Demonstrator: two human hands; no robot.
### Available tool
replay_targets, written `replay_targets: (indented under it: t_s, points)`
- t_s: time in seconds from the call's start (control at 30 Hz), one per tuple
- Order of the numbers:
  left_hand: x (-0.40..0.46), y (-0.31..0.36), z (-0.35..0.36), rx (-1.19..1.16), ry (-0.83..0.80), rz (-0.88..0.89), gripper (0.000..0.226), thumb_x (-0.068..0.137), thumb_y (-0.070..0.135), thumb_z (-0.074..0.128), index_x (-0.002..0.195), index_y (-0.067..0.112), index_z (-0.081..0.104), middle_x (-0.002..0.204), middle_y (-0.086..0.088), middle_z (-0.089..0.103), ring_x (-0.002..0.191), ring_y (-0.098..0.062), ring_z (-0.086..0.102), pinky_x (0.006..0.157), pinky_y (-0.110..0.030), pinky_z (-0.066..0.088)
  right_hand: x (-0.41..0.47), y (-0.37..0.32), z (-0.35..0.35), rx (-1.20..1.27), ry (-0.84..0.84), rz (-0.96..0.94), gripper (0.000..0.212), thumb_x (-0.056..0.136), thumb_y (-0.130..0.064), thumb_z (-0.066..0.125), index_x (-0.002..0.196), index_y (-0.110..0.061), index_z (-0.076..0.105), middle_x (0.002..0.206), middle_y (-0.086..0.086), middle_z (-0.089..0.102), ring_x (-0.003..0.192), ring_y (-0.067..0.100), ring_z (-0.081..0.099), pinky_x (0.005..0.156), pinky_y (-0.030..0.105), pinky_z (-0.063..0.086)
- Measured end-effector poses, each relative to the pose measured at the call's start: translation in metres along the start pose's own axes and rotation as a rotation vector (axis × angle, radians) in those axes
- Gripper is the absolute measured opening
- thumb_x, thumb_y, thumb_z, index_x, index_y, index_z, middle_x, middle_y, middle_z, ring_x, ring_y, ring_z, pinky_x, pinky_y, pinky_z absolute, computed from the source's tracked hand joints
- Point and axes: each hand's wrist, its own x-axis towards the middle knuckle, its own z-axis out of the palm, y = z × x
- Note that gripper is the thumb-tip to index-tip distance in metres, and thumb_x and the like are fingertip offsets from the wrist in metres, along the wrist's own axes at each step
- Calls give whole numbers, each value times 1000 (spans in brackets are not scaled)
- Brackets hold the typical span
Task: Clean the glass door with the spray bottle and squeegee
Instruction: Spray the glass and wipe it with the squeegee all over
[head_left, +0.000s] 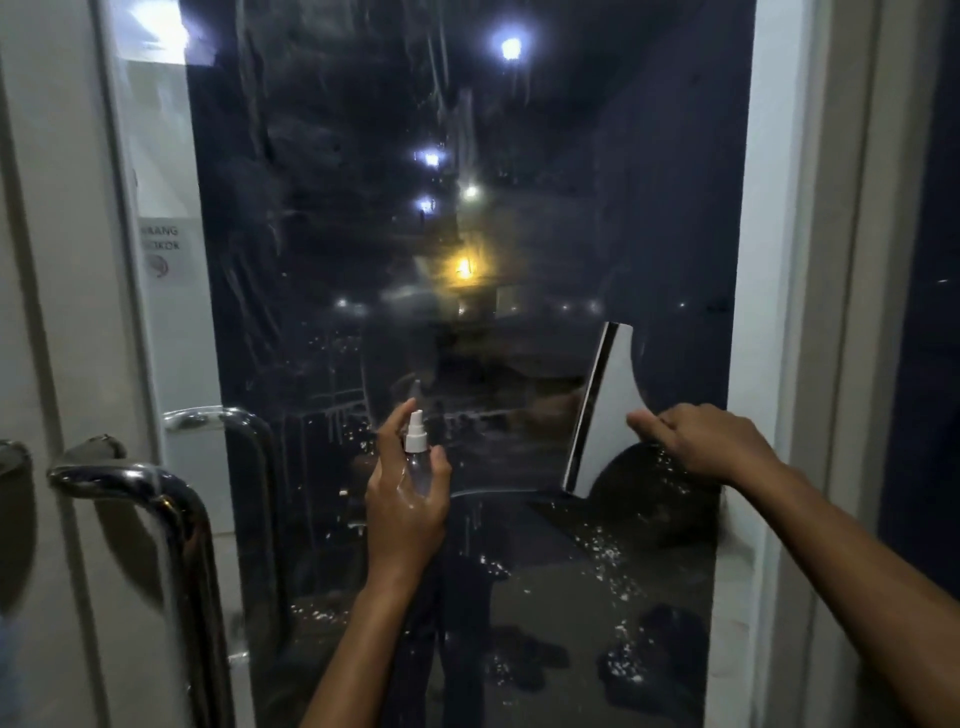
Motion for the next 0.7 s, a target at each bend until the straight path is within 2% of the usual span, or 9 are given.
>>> replay_targets:
  t_s: [0.07, 0.13, 0.23, 0.33, 0.4, 0.47, 0.53, 0.7]
  points:
    - [-2, 3, 3, 9, 5, 3, 51, 98, 19, 58, 140, 40, 40, 89, -2, 61, 72, -11, 55, 66, -29, 45, -5, -5, 1, 105, 53, -20, 86, 80, -92, 11, 73, -26, 67, 71, -8, 66, 66, 12, 63, 67, 35, 52]
    - [-3, 5, 4, 15, 9, 0, 51, 98, 19, 59, 140, 41, 41, 87, 6, 60, 71, -8, 58, 64, -26, 46, -7, -15, -1, 363, 87, -10, 85, 83, -87, 17, 69, -19, 66, 68, -2, 66, 68, 18, 64, 70, 36, 52]
    - [-7, 10, 9, 4, 12, -17, 51, 98, 20, 59, 139, 44, 41, 89, 8, 65, 71, -11, 64, 61, -27, 51, 0, -41, -7, 732, 138, 41, 80, 95, -73, 25, 68, -8, 64, 65, 1, 66, 68, 22, 64, 66, 32, 43]
    - [-11, 12, 12, 13, 9, -23, 51, 98, 19, 59, 140, 43, 41, 93, 6, 67, 73, -11, 65, 62, -32, 53, 5, -70, -2, 941, 153, 123, 65, 101, -62, 32, 59, -17, 53, 52, -6, 55, 56, 19, 54, 62, 35, 40]
    - [-13, 13, 15, 24, 9, -9, 52, 98, 17, 60, 139, 42, 42, 89, 8, 65, 70, -10, 63, 61, -28, 51, 2, -84, 9, 1066, 133, 191, 62, 101, -60, 34, 58, -19, 49, 49, -8, 49, 52, 18, 48, 59, 33, 38]
    - [-15, 14, 18, 28, 1, -10, 51, 98, 17, 60, 139, 41, 42, 87, 8, 64, 70, -9, 61, 61, -26, 49, -7, -94, 30, 1174, 91, 284, 62, 101, -62, 34, 57, -20, 46, 45, -8, 43, 46, 17, 43, 53, 31, 35]
    - [-16, 12, 20, 25, -10, -29, 52, 98, 16, 60, 140, 41, 42, 91, 4, 65, 71, -12, 61, 62, -32, 51, -24, -101, 57, 1237, 65, 364, 62, 102, -61, 34, 55, -21, 41, 42, -7, 39, 42, 16, 38, 48, 30, 29]
    - [-28, 12, 30, 9, -43, -29, 51, 98, 16, 59, 140, 38, 42, 85, -2, 65, 65, -19, 61, 59, -40, 54, -80, -87, 125, 1218, -63, 479, 59, 101, -62, 32, 55, -24, 35, 47, -3, 33, 40, 14, 31, 46, 28, 25]
